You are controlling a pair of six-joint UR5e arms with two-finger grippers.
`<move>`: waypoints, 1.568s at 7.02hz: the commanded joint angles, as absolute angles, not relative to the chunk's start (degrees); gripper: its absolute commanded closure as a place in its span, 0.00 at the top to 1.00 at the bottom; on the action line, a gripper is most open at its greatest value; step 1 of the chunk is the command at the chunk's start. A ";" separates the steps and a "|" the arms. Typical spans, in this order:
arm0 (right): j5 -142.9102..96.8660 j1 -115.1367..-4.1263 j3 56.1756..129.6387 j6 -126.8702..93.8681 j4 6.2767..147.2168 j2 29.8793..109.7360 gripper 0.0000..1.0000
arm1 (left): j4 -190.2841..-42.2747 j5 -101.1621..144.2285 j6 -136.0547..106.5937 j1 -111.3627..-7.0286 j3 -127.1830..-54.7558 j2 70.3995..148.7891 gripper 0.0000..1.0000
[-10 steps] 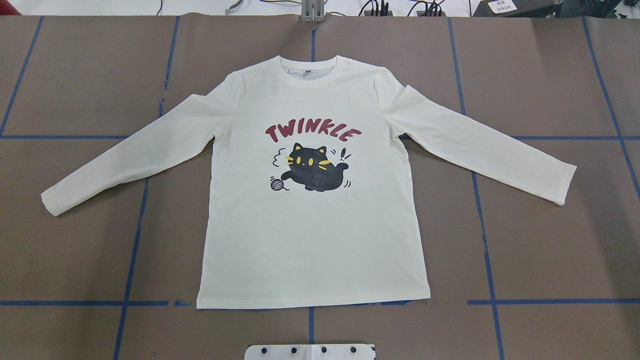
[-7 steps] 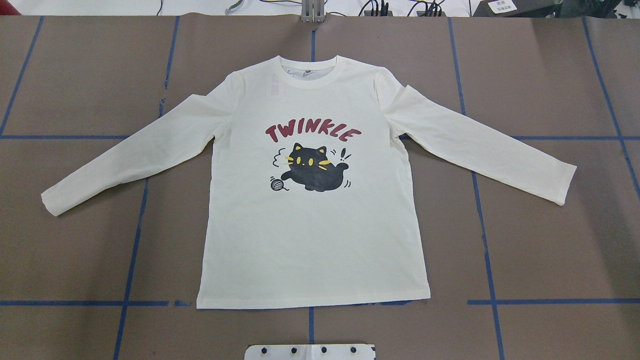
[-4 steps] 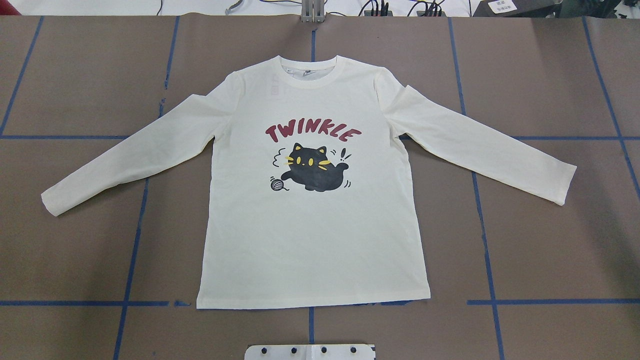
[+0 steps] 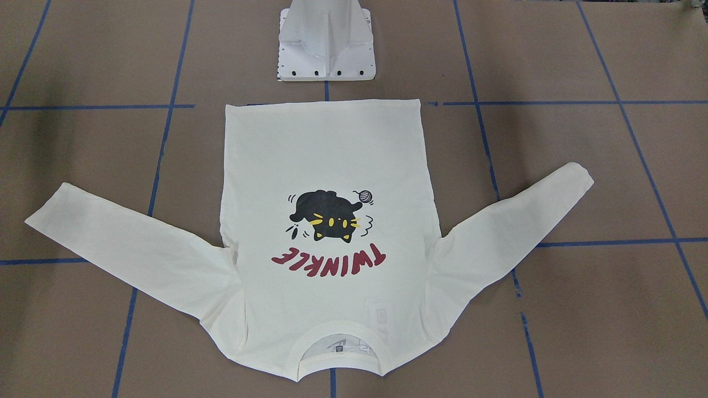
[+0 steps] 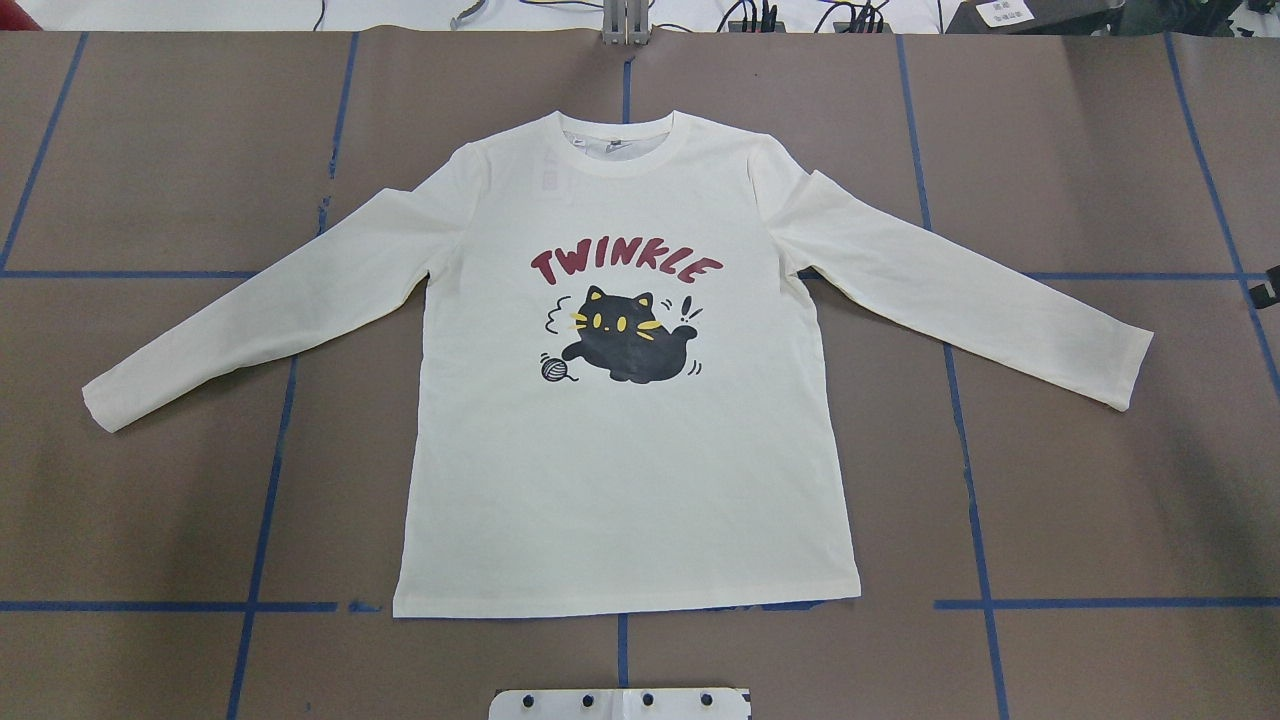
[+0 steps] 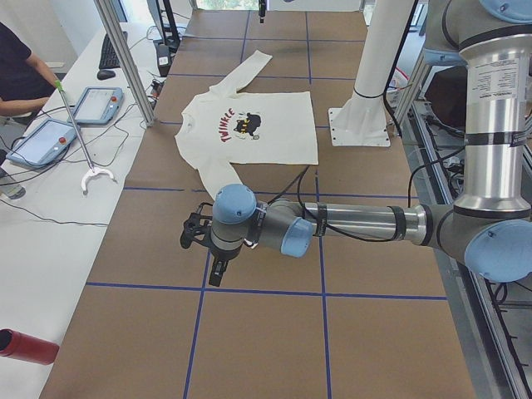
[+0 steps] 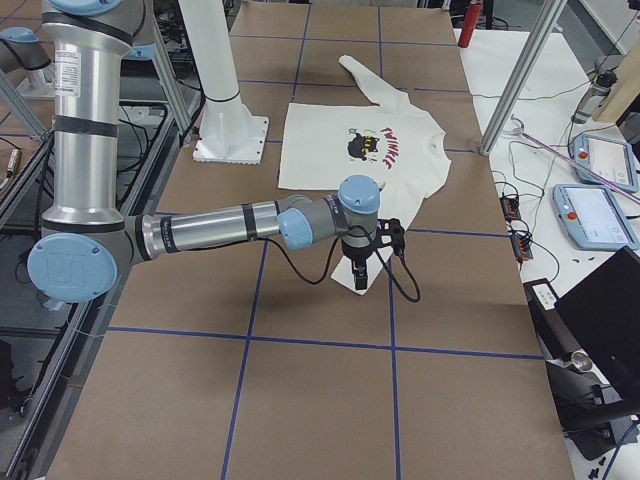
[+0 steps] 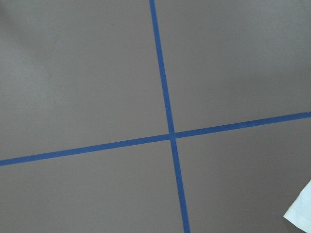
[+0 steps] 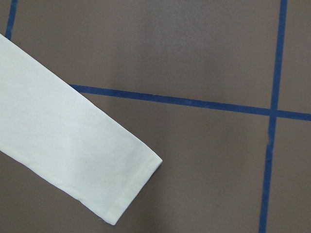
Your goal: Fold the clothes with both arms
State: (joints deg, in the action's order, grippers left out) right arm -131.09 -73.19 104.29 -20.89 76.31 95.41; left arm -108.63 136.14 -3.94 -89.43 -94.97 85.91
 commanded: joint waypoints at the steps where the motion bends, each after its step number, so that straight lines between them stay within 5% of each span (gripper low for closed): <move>1: -127.10 -65.08 102.67 -34.02 68.93 95.45 1.00 | -110.91 138.78 -4.13 -88.95 -93.60 86.13 1.00; 4: -122.78 -58.01 91.54 -41.40 51.90 95.19 1.00 | -113.63 128.60 -4.56 -88.51 -93.52 86.13 1.00; 11: -123.75 -57.92 85.52 -41.40 52.21 91.75 1.00 | -113.99 129.02 -6.85 -88.42 -94.04 86.22 1.00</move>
State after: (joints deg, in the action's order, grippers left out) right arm -123.29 -57.92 85.55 -41.40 52.03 91.43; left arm -113.99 129.01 -6.79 -88.42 -93.85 86.15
